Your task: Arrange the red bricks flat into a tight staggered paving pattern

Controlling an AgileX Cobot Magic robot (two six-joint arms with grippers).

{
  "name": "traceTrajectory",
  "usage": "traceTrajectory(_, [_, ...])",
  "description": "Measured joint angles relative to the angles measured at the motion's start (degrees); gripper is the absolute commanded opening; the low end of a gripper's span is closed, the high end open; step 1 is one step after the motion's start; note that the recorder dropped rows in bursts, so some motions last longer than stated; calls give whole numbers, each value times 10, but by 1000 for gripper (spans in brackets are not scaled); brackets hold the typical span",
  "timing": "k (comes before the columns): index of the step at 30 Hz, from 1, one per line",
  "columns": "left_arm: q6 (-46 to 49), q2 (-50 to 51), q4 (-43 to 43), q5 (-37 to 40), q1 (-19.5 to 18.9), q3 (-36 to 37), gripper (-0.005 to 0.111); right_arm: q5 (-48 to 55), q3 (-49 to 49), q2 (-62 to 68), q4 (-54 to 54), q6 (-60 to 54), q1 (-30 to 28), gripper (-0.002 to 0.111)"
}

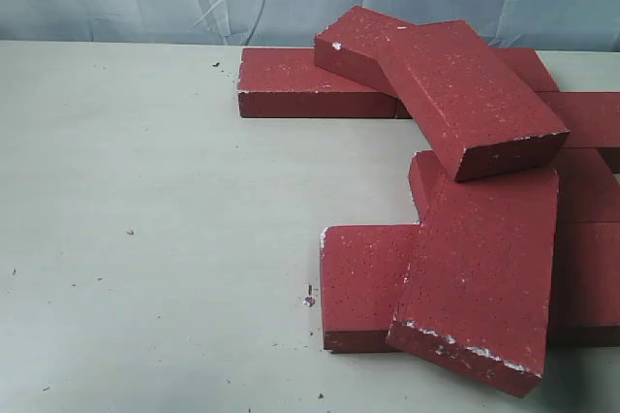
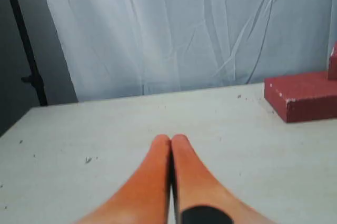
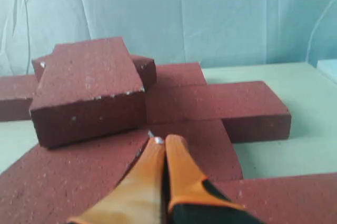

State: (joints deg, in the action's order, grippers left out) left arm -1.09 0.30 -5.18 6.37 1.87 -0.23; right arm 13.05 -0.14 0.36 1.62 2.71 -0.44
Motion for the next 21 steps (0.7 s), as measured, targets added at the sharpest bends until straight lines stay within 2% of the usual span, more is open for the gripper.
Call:
traceTrajectory(2, [0, 0, 18, -39, 0, 0, 0, -43, 0, 0, 0, 0, 0, -1])
traceTrajectory(7, [-1, 0, 146, -89, 0, 0, 0, -177, 0, 0, 1, 3, 0, -1])
traceTrajectory(11, [-1, -1, 218, -145, 0, 0, 0, -276, 0, -1, 28, 88, 0, -1])
traceTrajectory(12, [-5, -1, 240, -192, 0, 0, 0, -307, 0, -1, 30, 109, 0, -1])
traceTrajectory(14, [-29, -1, 250, -259, 0, 0, 0, -331, -2, -1, 30, 122, 0, -1])
traceTrajectory(16, [-38, -1, 254, -292, 0, 0, 0, -332, -26, 5, 32, 126, 0, -1])
traceTrajectory(21, [-40, 55, 254, -298, 0, -43, 0, -338, -106, 74, 32, 128, 0, -1])
